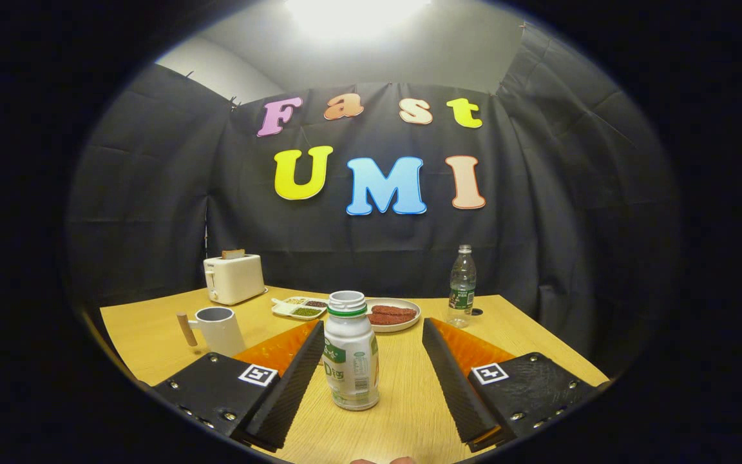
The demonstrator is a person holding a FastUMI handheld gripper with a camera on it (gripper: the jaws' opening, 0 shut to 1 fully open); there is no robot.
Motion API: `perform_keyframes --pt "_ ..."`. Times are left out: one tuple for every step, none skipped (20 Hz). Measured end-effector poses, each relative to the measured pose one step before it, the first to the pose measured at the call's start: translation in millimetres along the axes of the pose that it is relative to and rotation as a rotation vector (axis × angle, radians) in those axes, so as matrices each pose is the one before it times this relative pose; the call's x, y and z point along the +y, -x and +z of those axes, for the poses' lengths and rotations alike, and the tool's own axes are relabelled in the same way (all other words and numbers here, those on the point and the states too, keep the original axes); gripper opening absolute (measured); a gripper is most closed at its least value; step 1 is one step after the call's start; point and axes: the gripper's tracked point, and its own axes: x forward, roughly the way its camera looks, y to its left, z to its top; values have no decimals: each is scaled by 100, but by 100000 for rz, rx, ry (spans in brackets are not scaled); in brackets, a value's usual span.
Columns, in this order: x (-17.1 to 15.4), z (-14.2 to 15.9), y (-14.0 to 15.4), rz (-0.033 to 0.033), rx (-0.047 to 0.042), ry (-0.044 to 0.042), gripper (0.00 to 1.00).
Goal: Take the bottle from table, then pour the juice into the cup, finally place the bottle on the coaster
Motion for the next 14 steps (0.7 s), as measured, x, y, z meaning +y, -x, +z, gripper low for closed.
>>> perform_keyframes --pt "531 -328 -303 771 146 -1266 94" --pt "265 -516 -306 -24 374 -1020 94" --pt "155 -312 -279 -542 465 -352 94" --pt "218 -440 -350 -143 544 -33 94" --pt "328 -362 -419 124 793 142 94" --pt "235 -347 -454 -430 831 131 94" --pt "151 -140 -381 -416 329 16 94" --pt "176 -173 -406 -847 320 208 94" --pt "-10 -303 -442 -1009 985 218 94" --pt "219 -363 -451 -271 693 -279 94" --pt "147 -260 -381 -534 828 -512 94" --pt "68 -342 -399 -751 659 -572 94" --pt "22 -350 -384 -753 586 -275 94" --pt "-24 -475 -469 -881 1010 27 94"
